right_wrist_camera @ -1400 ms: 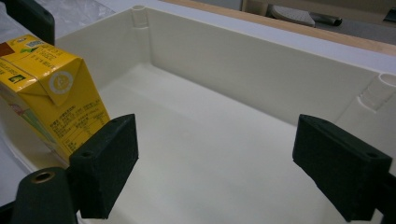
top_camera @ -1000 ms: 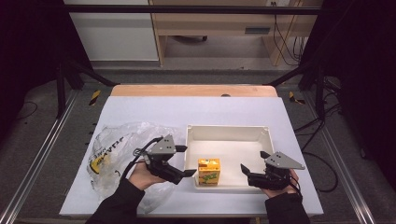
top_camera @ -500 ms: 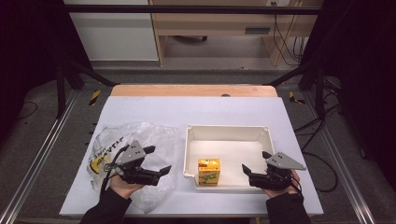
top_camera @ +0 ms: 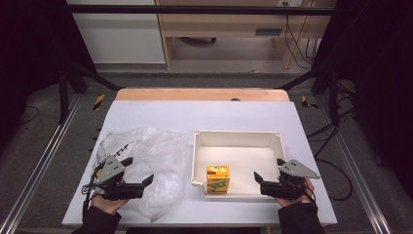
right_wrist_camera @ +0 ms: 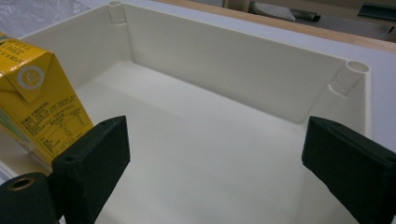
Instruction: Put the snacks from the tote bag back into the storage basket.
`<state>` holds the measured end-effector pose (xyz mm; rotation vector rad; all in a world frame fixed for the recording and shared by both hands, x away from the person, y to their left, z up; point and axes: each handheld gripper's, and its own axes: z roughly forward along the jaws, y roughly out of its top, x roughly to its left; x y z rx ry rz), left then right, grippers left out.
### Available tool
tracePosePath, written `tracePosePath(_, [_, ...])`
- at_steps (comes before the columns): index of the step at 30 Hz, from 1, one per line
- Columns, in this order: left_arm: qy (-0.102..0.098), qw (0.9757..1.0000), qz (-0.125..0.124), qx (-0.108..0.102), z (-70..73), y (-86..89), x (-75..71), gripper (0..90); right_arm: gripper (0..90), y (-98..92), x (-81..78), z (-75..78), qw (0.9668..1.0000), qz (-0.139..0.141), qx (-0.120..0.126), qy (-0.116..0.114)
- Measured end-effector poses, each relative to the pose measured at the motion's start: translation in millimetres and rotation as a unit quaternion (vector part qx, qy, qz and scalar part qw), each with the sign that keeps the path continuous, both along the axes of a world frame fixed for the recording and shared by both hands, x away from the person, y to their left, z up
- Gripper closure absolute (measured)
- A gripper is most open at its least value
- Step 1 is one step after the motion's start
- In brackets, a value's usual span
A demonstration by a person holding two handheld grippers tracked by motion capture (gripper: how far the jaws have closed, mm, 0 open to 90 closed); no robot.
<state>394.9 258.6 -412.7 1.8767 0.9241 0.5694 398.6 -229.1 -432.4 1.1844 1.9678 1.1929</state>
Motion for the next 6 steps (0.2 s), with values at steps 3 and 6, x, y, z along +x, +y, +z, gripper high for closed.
tracePosePath(3, [0.001,1.0000,0.008,0.002,-2.4,6.5,-4.1,5.9,7.9,-0.8,-0.3,0.2,1.0000,-0.002,0.000,-0.001])
tracePosePath(6, [0.002,0.9999,0.012,0.000,-3.1,11.3,-7.7,5.7,8.0,-0.6,-0.5,0.6,1.0000,-0.001,-0.001,-0.002])
